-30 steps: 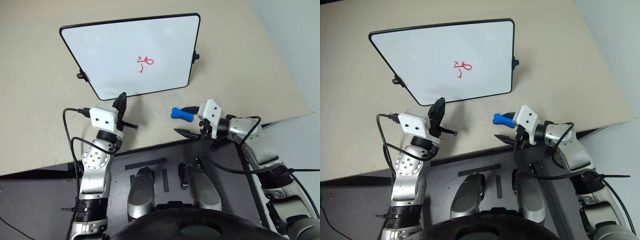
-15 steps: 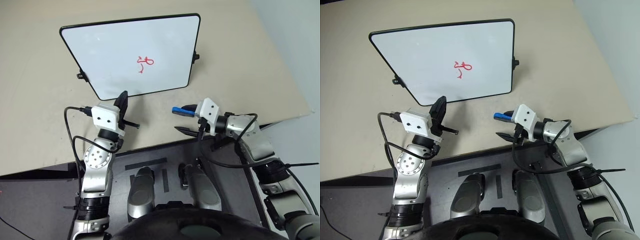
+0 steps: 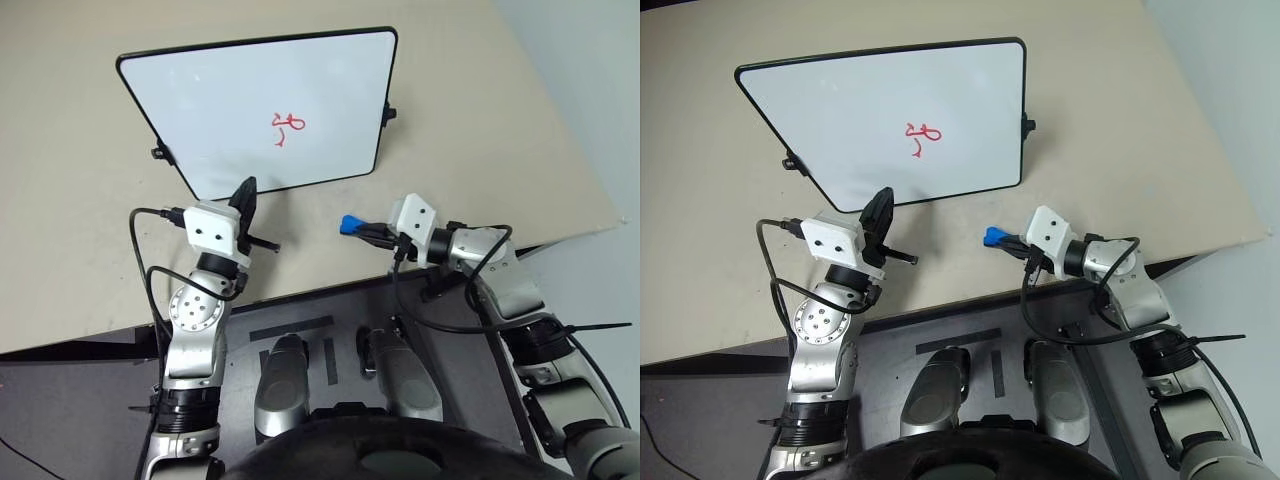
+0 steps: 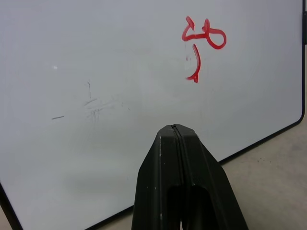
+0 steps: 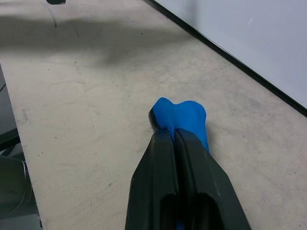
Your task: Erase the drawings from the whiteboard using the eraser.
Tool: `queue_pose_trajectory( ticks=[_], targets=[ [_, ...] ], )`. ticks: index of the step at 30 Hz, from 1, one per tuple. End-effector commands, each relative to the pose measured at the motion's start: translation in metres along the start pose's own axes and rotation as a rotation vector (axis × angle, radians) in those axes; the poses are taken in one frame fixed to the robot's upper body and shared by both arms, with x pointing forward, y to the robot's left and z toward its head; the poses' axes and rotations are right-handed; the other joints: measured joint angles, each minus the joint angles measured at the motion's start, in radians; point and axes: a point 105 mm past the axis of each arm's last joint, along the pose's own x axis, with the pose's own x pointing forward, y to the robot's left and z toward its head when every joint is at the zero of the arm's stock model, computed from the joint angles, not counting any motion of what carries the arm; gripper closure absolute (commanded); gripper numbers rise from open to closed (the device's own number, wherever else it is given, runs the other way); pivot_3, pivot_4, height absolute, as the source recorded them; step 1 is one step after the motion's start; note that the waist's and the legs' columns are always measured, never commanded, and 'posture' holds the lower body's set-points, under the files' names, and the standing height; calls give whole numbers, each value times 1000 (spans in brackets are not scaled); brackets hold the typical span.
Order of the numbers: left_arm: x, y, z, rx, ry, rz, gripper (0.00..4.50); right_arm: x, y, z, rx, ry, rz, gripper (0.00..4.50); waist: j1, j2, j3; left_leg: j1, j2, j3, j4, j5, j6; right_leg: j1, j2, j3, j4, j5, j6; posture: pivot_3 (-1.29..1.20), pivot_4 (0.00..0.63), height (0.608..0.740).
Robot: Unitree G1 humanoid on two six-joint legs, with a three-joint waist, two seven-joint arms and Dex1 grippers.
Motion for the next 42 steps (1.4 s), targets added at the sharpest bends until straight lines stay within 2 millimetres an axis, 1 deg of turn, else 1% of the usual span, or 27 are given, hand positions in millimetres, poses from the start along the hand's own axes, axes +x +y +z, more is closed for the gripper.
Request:
queue_pose_trajectory(
  ticks=[1, 2, 7, 8, 9, 10, 11, 13, 15, 17, 19, 23, 27, 31, 34, 38, 42],
  targets=[
    [4, 0, 10, 7, -51, 1, 4500, 0, -2, 3, -30, -6, -9, 4454, 0, 0, 0, 0, 0, 0, 0, 0, 0, 0, 0, 0, 0, 0, 0, 0, 150, 740],
    [4, 1, 10, 8, -51, 1, 4500, 0, -3, 5, -39, -11, -12, 4454, 0, 0, 0, 0, 0, 0, 0, 0, 0, 0, 0, 0, 0, 0, 0, 0, 150, 740],
    [6, 2, 10, 11, -54, 4, 4500, 2, -5, 28, -121, -67, 10, 4454, 0, 0, 0, 0, 0, 0, 0, 0, 0, 0, 0, 0, 0, 0, 0, 0, 150, 740],
    [6, 2, 10, 12, -54, 4, 4500, 3, -6, 40, -169, -96, 16, 4454, 0, 0, 0, 0, 0, 0, 0, 0, 0, -1, 0, 0, 0, 0, 0, 0, 150, 740],
    [6, 2, 10, 12, -54, 4, 4500, 5, -7, 48, -201, -116, 20, 4454, -1, 0, 0, 0, 0, 0, 0, 0, 0, -1, 0, 0, 0, 0, 0, 0, 150, 740],
    [6, 2, 9, 12, -54, 3, 4500, 7, -10, 61, -262, -146, 16, 4454, -2, 0, 0, 0, 0, 0, 0, 0, 0, -2, 0, 0, 0, 0, 0, 0, 150, 740],
    [6, 2, 9, 11, -54, 1, 4500, 10, -14, 75, -361, -170, 15, 4454, -4, 0, 0, 0, 0, 0, 0, 0, 0, -2, 0, 0, 0, 0, 0, 0, 150, 740],
    [5, 2, 8, 10, -53, -1, 4500, 15, -19, 93, -544, -201, 7, 4454, -6, 0, 0, 0, 0, 0, 0, 0, 0, -3, 1, 1, 1, 2, -2, 0, 150, 740],
    [3, 2, 7, 6, -51, -1, 4500, 21, -24, 104, -660, -229, -2, 4454, -7, 0, 0, 0, 0, -1, -1, 0, 0, -3, 1, 1, 1, 4, -5, 0, 150, 740],
    [1, 3, 7, 0, -50, 2, 4500, 25, -27, 108, -731, -243, -7, 4454, -5, 0, 0, 0, 1, -2, -1, 0, 1, -4, 1, 1, 1, 4, -6, 0, 150, 740],
    [-3, 9, 8, -24, -59, 32, 4500, 34, -34, 108, -841, -240, -17, 4454, -3, 0, 0, 0, 1, -2, -1, -1, 1, -4, 1, 1, 1, 4, -6, 0, 150, 740],
    [-8, 16, 8, -15, -56, 54, 4500, 48, -43, 108, -986, -256, -37, 4454, -3, 0, 0, -2, 1, -2, -1, -2, 0, -6, 0, 1, 1, 4, -6, 0, 150, 740],
    [-8, 17, 8, -8, -56, 65, 4500, 60, -55, 111, -1086, -274, -99, 4454, -3, 0, 0, -2, 1, -2, -1, -3, 1, -8, 0, 1, 1, 5, -7, 0, 150, 740],
    [-8, 16, 9, -4, -63, 68, 4500, 68, -64, 112, -1148, -273, -144, 4454, -4, 0, 0, -2, 2, -2, -1, -5, 3, -8, 0, 1, 1, 5, -7, 0, 150, 740],
    [-7, 16, 10, -1, -68, 70, 4500, 71, -70, 115, -1197, -276, -184, 4454, -5, 1, 0, -2, 2, -2, -1, -6, 3, -9, 0, 2, 1, 6, -7, 0, 150, 740],
    [-6, 16, 11, 1, -71, 70, 4500, 67, -80, 129, -1245, -318, -274, 4454, -8, 1, 0, -2, 2, -3, -1, -6, 3, -10, 0, 2, 1, 8, -9, 0, 150, 740],
    [-5, 14, 11, 2, -72, 66, 4500, 61, -85, 144, -1276, -374, -346, 4454, -8, 1, 1, -2, 2, -4, -1, -6, 3, -11, 0, 2, 1, 12, -9, 0, 150, 740]
  ],
)
